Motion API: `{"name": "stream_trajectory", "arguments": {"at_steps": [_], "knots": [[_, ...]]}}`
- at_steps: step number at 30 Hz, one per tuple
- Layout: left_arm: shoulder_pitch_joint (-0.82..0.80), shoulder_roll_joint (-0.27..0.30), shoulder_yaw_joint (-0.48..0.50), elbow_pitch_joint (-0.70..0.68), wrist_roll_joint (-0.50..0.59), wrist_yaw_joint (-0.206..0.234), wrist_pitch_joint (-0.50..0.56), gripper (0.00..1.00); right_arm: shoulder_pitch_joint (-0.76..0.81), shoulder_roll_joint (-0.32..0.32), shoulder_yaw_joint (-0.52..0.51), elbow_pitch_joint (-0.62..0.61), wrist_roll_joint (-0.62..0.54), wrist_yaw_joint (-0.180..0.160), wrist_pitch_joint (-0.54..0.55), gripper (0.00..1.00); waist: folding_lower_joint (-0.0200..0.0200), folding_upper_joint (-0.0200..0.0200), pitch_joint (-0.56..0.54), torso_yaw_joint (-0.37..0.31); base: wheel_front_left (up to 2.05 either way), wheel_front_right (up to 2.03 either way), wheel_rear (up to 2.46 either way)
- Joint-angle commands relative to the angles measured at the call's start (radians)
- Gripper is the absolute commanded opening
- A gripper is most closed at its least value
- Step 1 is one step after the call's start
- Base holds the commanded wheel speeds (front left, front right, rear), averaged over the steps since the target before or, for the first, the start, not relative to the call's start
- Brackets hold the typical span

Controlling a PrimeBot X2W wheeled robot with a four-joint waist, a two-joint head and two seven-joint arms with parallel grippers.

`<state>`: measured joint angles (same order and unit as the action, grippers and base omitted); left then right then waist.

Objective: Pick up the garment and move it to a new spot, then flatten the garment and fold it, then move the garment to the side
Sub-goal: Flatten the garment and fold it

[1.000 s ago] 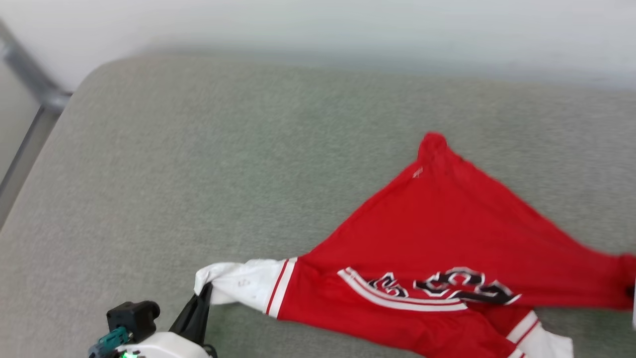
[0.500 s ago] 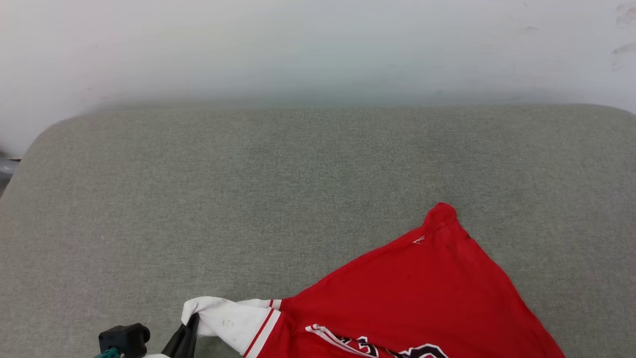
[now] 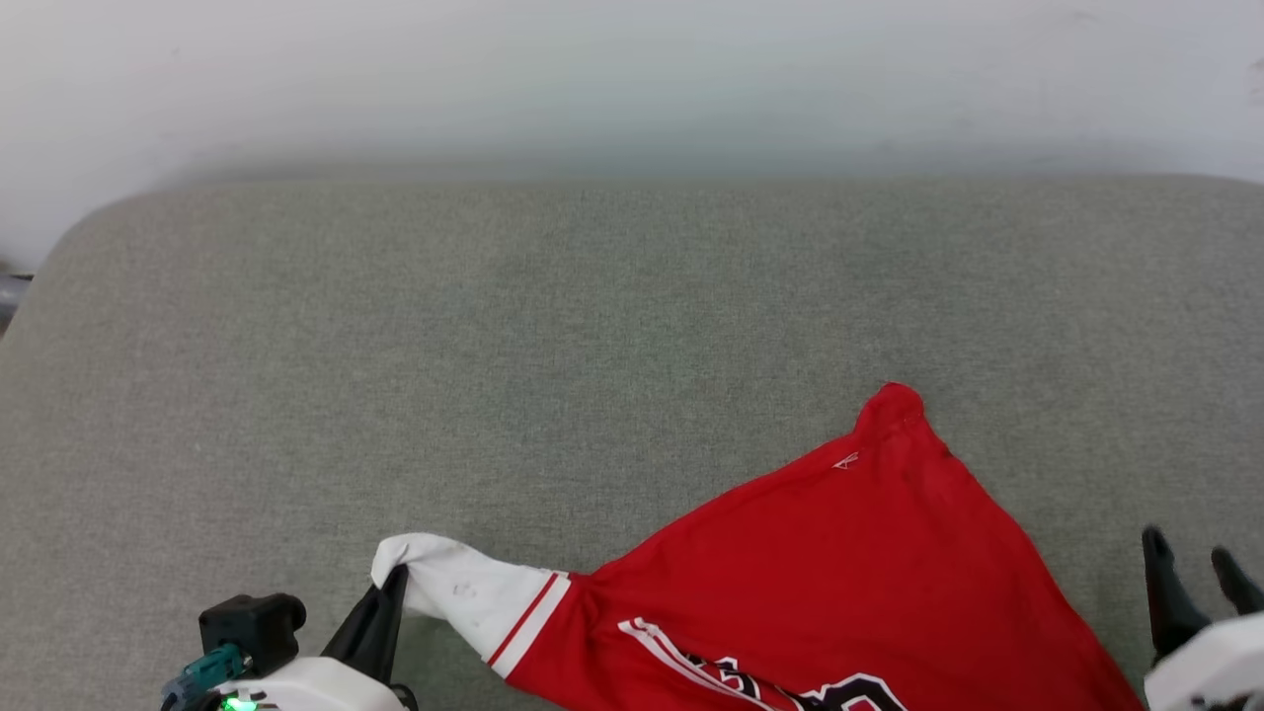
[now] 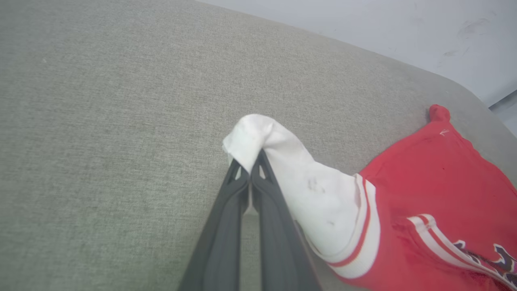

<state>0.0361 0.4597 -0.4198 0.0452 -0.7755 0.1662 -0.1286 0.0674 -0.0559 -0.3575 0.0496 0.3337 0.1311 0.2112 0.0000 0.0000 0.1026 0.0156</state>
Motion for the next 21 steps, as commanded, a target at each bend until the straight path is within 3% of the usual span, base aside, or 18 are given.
{"name": "stream_trajectory", "arguments": {"at_steps": [1, 7, 13, 21], "knots": [[-0.022, -0.001, -0.003, -0.005, 0.009, -0.004, -0.001, 0.00, -0.062, -0.021, 0.013, 0.036, 0.006, -0.001, -0.029, 1.00, 0.0000, 0.0000, 0.025, 0.010, 0.00, 0.00, 0.00], [-0.076, -0.013, -0.017, -0.014, 0.021, -0.022, -0.003, 0.00, -0.241, -0.101, 0.115, 0.165, 0.028, -0.001, -0.003, 1.00, 0.0000, 0.0000, 0.083, 0.043, 0.00, 0.00, 0.00], [-0.143, -0.018, -0.030, -0.008, 0.039, -0.043, -0.007, 0.00, -0.448, -0.230, 0.311, 0.265, 0.090, -0.001, 0.261, 1.00, 0.0000, 0.0000, 0.146, 0.070, 0.00, 0.00, 0.00], [-0.219, -0.038, -0.042, 0.023, 0.045, -0.079, -0.026, 0.00, -0.606, -0.317, 0.520, 0.317, 0.162, -0.001, 0.564, 1.00, 0.0000, 0.0000, 0.216, 0.109, 0.00, 0.00, 0.00]]}}
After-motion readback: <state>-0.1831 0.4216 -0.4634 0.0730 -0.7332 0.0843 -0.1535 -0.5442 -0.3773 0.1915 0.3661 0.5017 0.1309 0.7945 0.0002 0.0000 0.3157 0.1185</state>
